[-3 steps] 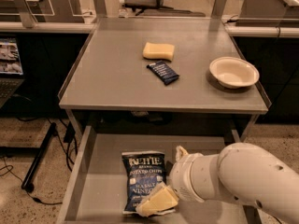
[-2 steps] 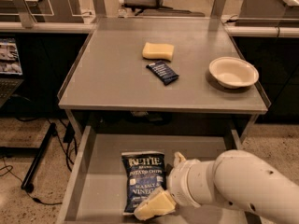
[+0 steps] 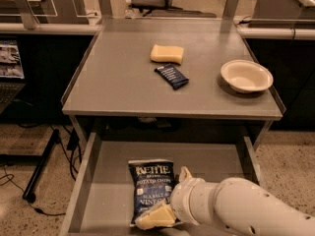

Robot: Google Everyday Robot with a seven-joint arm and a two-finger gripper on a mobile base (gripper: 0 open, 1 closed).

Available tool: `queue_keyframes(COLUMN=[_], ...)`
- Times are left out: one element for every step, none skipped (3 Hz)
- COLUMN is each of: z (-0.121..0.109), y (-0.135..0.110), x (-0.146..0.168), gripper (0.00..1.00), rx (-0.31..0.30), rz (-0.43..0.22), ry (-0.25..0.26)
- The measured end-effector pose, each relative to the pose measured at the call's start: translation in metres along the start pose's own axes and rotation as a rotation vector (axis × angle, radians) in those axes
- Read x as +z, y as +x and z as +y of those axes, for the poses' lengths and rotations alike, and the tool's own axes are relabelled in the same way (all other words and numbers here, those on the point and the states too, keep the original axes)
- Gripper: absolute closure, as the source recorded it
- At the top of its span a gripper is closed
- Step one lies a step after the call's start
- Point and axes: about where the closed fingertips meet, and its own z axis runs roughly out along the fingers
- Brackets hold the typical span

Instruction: Pick blue chip bag from top drawer and place on counter

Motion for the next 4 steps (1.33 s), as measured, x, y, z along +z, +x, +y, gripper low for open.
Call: queue_keyframes(z=[-0.005,-0.003,0.007,0.016], y=[-0.011,-0.015,0.001,0.023], x=[0.017,0.034,0.047,0.052], gripper=[0.00,0.00,0.00,0.00], rx=[-0.022,-0.044,-0.023,0.007], rz=[-0.047,-0.060,-0.031,0.008], ry=[0.027,0.028,0.011,0.029])
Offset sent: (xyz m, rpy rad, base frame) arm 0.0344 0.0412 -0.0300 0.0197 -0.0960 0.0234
